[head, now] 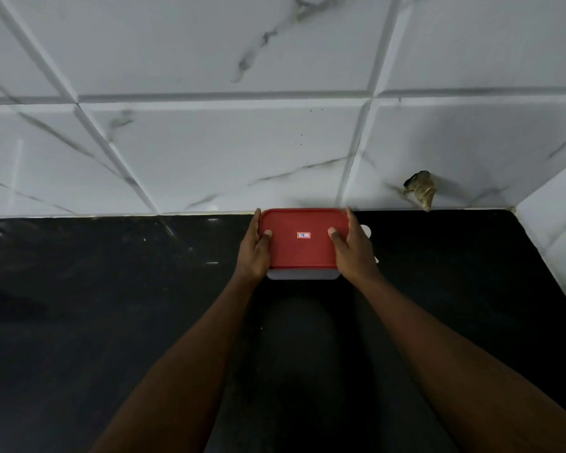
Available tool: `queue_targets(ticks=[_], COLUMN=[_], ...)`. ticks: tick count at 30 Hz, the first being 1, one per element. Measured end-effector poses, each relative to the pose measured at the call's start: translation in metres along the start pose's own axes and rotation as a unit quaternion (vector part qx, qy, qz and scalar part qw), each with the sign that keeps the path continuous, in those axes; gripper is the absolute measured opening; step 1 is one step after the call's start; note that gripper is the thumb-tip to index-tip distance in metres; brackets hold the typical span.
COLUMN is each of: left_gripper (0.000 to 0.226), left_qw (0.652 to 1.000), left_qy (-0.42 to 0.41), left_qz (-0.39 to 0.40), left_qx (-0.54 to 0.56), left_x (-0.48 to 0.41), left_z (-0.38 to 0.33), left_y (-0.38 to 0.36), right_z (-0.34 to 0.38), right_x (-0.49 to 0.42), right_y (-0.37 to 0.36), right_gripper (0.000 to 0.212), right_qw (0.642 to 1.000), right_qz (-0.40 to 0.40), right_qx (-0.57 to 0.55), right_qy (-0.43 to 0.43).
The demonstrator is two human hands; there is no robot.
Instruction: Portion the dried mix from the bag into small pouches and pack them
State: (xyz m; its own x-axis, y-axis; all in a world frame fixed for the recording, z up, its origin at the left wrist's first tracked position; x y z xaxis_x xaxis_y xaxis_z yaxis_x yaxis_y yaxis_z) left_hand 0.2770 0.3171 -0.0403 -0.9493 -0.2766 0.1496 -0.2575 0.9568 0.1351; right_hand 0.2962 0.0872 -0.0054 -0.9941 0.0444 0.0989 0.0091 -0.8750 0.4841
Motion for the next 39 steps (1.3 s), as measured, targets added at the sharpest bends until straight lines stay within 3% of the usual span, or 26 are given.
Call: queue_targets(ticks=[11, 26, 32, 39], left_gripper=[0.057, 0.058, 0.062, 0.057], left_qw=[1.0, 0.998, 0.99, 0.97], left_qy=[-0.007, -0.011, -0.02, -0.094], left_qz=[-0.004, -0.003, -0.021, -0.022], left_qx=[0.009, -0.062, -0.14, -0.225], left_x=[-0.027, -0.021, -0.012, 0.025], left_z=[-0.003, -0.013, -0.031, -0.071], left_y=[-0.001, -0.002, 0.005, 0.014], right_z=[0.0, -0.004, 0.002, 0.026], right_x=[-0.033, -0.035, -0.034, 0.001], right_y=[-0.005, -0.008, -0.004, 0.028], right_gripper=[0.064, 0.064, 0.077, 0.083], right_qw=[1.0, 1.0, 0.998, 0.996], right_qz=[-0.01, 0.004, 0.056, 0.033], right_qx=[0.013, 0.016, 0.033, 0.078], right_qy=[0.004, -0.006, -0.026, 0.023])
Point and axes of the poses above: each hand's wrist, its own x-axis away from the middle knuckle, its own y-axis out of the back of the hand, z = x × y, the point moved 10 cm from there along -x, towards the middle knuckle, and after that the axes turned 2 degrees about -z, right-handed, at the moved point
